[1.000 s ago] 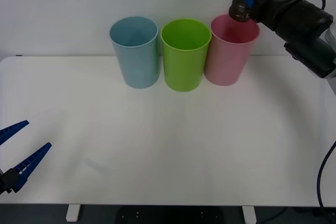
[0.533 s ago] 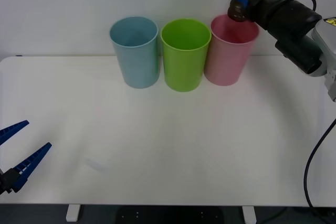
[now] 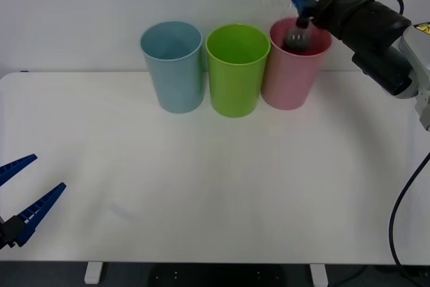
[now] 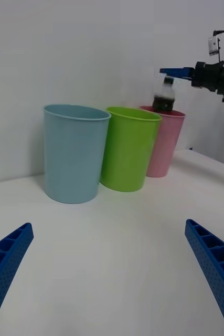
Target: Grasp the object on the table and drop it into the matching bin: aluminum can to the light blue bin, PET bottle to the pink bin.
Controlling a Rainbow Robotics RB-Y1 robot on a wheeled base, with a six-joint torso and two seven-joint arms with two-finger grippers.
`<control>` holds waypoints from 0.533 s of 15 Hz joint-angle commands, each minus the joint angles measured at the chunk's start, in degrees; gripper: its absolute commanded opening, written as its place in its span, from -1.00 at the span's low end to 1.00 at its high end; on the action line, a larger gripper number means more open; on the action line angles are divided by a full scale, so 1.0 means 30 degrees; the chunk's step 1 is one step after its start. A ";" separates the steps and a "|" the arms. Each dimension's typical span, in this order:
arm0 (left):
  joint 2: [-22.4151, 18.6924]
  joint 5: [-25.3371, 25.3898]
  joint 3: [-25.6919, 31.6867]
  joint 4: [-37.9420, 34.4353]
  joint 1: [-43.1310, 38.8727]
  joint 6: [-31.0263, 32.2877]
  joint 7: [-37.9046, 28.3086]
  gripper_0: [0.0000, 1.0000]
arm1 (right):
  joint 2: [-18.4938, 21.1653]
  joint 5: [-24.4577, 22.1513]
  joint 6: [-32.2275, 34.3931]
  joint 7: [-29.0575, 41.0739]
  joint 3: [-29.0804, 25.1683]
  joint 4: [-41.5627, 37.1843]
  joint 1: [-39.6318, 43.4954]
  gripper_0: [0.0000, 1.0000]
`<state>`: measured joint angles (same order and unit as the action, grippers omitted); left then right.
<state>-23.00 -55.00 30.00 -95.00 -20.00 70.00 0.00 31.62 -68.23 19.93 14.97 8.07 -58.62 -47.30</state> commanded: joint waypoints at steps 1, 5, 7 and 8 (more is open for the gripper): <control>0.0000 0.0000 0.0000 0.0000 0.0000 0.0000 0.0000 1.00 | -0.0021 0.0157 0.0126 -0.0098 0.0034 -0.0031 0.0005 1.00; 0.0000 0.0000 0.0000 0.0000 0.0000 0.0000 0.0000 1.00 | -0.0021 0.0801 0.0653 -0.0421 0.0034 -0.0734 0.0562 1.00; 0.0000 0.0000 0.0000 0.0000 0.0000 0.0000 0.0000 1.00 | 0.0067 0.0860 0.0653 -0.0391 -0.0171 -0.2346 0.1734 1.00; 0.0000 0.0000 0.0000 0.0000 0.0000 0.0000 0.0000 1.00 | 0.0214 0.0860 0.0682 -0.0333 -0.0200 -0.3195 0.2290 1.00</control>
<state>-23.00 -55.00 30.00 -95.00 -20.00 70.00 0.00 31.95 -65.67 21.90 13.85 7.56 -66.36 -41.65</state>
